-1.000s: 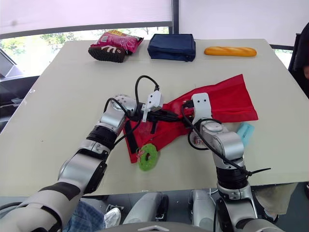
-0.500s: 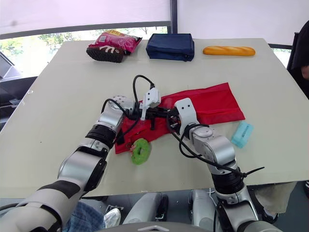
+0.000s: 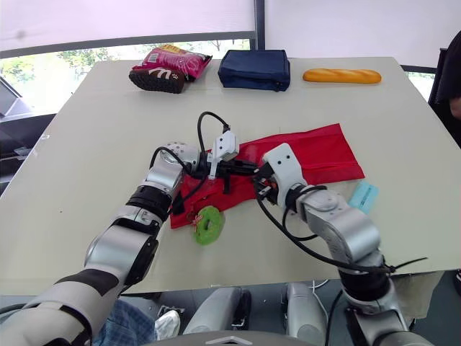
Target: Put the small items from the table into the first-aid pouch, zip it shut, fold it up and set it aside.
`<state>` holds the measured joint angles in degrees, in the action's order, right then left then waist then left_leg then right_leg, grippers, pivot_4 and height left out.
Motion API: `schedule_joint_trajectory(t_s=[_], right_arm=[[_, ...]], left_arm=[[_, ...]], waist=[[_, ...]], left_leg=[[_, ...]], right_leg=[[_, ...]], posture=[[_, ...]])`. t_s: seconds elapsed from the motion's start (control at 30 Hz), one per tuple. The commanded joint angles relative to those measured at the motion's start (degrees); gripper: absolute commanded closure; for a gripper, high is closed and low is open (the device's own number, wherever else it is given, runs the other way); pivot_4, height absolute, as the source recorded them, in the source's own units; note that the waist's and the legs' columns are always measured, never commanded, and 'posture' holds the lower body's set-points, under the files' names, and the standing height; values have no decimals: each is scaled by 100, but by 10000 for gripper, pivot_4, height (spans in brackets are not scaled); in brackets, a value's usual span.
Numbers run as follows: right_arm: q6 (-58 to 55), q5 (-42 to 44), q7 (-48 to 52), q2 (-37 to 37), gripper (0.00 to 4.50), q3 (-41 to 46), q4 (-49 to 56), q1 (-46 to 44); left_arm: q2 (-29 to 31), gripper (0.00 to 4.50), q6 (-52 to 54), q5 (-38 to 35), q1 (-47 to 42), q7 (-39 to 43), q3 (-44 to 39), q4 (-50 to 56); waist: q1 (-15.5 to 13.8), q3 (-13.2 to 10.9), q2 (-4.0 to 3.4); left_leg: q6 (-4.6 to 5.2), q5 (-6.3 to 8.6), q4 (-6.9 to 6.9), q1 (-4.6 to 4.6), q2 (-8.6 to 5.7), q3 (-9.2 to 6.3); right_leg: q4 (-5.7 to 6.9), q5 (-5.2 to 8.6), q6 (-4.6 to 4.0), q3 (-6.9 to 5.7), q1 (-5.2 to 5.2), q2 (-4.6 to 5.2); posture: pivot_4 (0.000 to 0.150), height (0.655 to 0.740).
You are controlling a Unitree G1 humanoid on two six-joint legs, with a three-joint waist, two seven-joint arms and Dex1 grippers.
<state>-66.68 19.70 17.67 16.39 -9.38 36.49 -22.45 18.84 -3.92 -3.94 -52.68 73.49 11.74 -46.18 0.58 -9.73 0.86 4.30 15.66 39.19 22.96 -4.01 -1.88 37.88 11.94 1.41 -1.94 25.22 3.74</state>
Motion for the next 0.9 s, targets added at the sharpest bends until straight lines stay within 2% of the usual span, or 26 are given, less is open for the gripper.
schedule_joint_trajectory(t_s=[0.03,0.13,0.17,0.23,0.27,0.3,0.33,0.4,0.6,0.77,0.9], right_arm=[[785,219,584,560,28118,571,797,541],[1371,362,1025,1070,28118,1163,1157,1262],[1628,502,1290,1187,25993,1598,1281,1661],[2055,706,1658,1348,20126,2270,1422,2322],[2213,936,1884,1382,16005,2758,1453,2689],[2360,1162,2082,1384,9725,3240,1453,3022],[2496,1411,2291,1374,8177,3702,1450,3337],[2796,1829,2821,1343,1107,4745,1443,4073],[3512,2851,3865,1298,515,6696,1294,5823],[3940,3255,4356,1340,515,7432,1035,6733],[4149,3318,4458,1551,515,7508,932,6960]], left_arm=[[45,45000,1,-21,-52,-7,-80,134],[62,45000,-1,-19,-44,-6,-88,135],[73,45000,5,-21,-36,-6,-90,144],[87,45000,17,-20,-15,-4,-96,170],[93,45000,23,-20,-5,-5,-97,182],[99,45000,28,-22,2,-5,-95,192],[103,45000,33,-22,9,-5,-94,203],[115,45000,39,-25,11,3,-99,210],[145,45000,22,-23,17,28,-102,198],[165,45000,-5,-13,-17,77,-88,156],[169,45000,-25,1,-33,108,-80,133]], waist=[[-21,0,1],[-11,-2,3],[-15,-2,3],[-54,-3,5],[-33,-3,5],[-38,-3,5],[-36,-3,5],[-72,-3,2],[-154,-3,2],[-149,-3,4],[-147,-4,6]], left_leg=[[0,0,0,0,-1,0],[1,1,0,2,0,-1],[1,0,1,2,1,0],[1,1,0,0,6,-4],[1,1,1,-1,12,-5],[1,0,2,-4,12,0],[2,1,2,-6,12,1],[20,12,2,-9,17,0],[29,17,3,-22,21,-5],[31,19,3,-23,26,-6],[31,19,2,-22,28,-6]], right_leg=[[0,0,1,-1,0,0],[-4,1,2,-4,-2,0],[-3,1,3,-3,-2,0],[-4,2,3,-12,-6,-2],[-6,2,3,-15,-10,-8],[-3,1,3,-9,-10,-7],[-2,2,3,-7,-11,-6],[-4,2,3,-11,-16,-9],[-26,3,5,-19,-42,-7],[-32,4,7,-21,-44,-6],[-35,6,8,-23,-43,-4]], posture=[[1500,7395],[1500,7395],[1500,7395],[1500,7395],[1500,7395],[1500,7395],[1500,7395],[1500,7395],[1500,7395],[1500,7395],[1500,7395]])
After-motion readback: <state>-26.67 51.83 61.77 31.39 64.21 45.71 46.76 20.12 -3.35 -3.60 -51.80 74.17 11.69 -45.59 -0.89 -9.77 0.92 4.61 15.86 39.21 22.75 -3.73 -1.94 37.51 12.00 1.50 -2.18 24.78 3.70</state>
